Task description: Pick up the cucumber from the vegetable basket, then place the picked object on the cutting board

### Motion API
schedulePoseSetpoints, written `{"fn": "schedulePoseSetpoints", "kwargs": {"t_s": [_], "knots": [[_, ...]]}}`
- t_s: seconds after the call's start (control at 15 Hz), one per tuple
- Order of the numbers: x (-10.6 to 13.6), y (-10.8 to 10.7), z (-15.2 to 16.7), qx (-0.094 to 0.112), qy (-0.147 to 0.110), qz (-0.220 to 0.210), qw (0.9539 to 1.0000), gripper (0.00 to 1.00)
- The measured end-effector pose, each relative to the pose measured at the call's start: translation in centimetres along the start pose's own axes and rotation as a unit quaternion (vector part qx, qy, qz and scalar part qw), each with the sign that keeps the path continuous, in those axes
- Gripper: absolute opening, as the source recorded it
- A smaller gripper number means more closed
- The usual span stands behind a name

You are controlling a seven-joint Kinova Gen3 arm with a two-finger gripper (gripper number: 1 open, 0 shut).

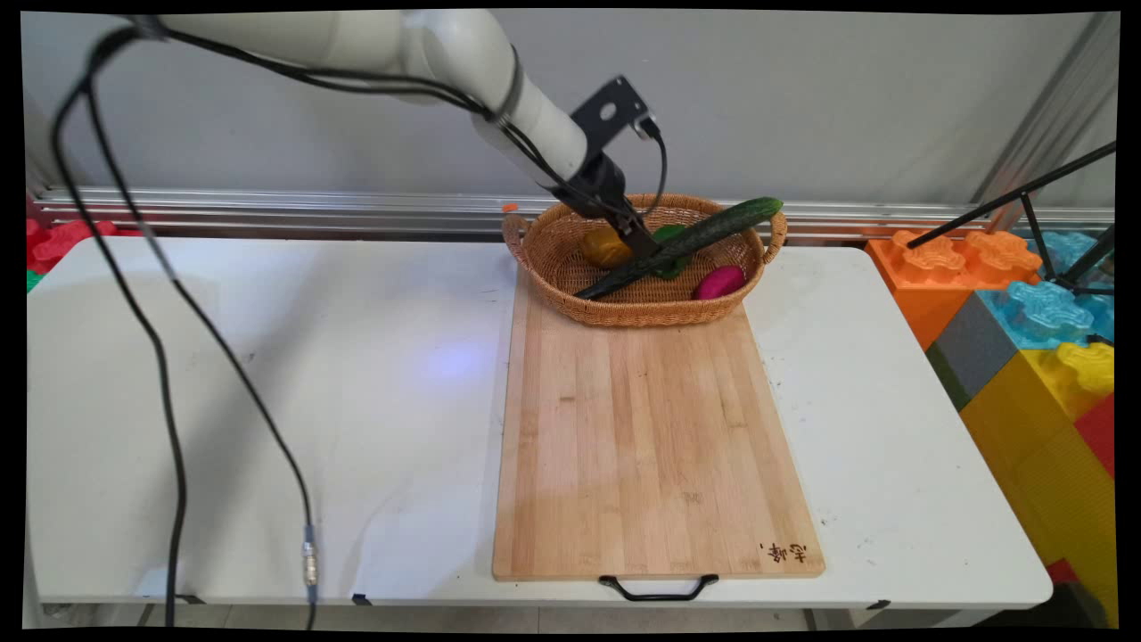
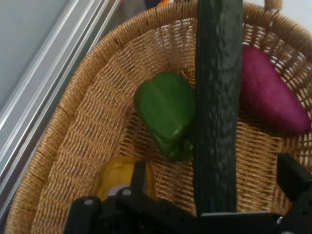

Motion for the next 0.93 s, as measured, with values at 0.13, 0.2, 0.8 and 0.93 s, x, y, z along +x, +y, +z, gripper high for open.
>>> {"fn": "schedulePoseSetpoints", "kwargs": {"t_s": [0.13, 0.2, 0.8, 0.93], "knots": [[-0.3, 0.2, 2.0, 0.005, -0.008, 0.007, 0.9999, 1.0], [-0.4, 0.3, 2.7, 0.007, -0.01, 0.01, 0.9999, 1.0], [-1.3, 1.6, 5.7, 0.013, -0.029, 0.023, 0.9992, 0.0], [-1.3, 1.7, 5.5, 0.014, -0.032, 0.024, 0.9991, 0.0]]}}
